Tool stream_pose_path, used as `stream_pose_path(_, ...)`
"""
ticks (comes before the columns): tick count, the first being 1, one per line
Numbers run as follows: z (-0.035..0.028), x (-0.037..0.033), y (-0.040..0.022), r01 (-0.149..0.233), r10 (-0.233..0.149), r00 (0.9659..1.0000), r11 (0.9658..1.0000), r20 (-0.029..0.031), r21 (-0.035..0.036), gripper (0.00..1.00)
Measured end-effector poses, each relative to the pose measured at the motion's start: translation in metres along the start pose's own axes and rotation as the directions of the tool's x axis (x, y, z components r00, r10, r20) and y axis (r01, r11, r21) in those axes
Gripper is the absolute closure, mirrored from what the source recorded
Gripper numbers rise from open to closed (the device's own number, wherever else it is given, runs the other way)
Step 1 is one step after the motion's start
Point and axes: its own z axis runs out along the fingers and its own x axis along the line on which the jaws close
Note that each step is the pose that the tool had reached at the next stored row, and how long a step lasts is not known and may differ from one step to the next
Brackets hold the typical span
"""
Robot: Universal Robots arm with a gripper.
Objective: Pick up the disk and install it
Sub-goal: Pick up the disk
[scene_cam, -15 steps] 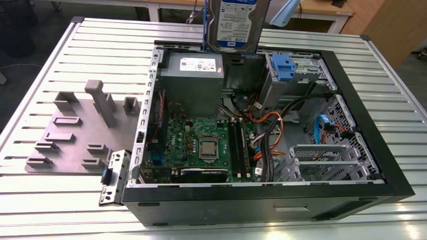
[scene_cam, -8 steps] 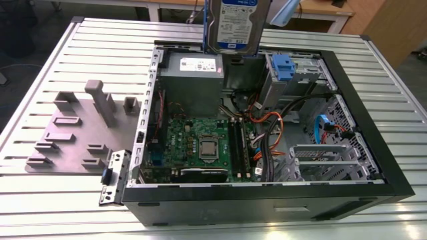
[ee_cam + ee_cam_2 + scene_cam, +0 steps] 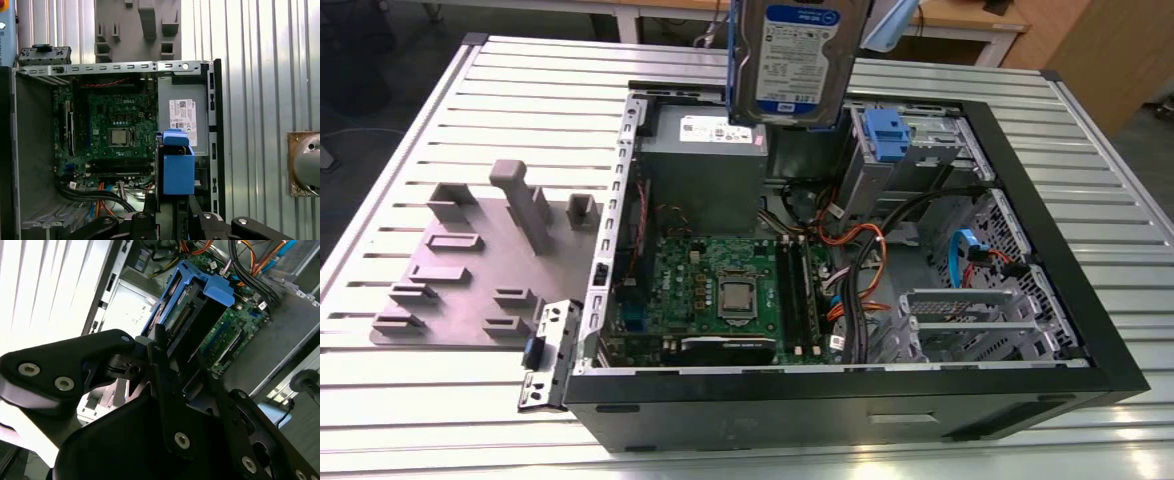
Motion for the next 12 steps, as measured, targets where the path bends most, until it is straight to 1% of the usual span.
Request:
stream_pose_path(2,0.0000,0.0051,-0.0003,0.000,0.000,1.0000,1.0000,-0.0080,0.0005,0.65)
stream_pose_path(10,0.0002,0.0267,-0.0015,0.000,0.000,0.9994,1.0000,-0.0339,0.0019,0.65)
stream_pose_path(12,0.0002,0.0317,-0.0018,0.000,0.000,0.9991,1.0000,-0.0418,0.0023,0.65)
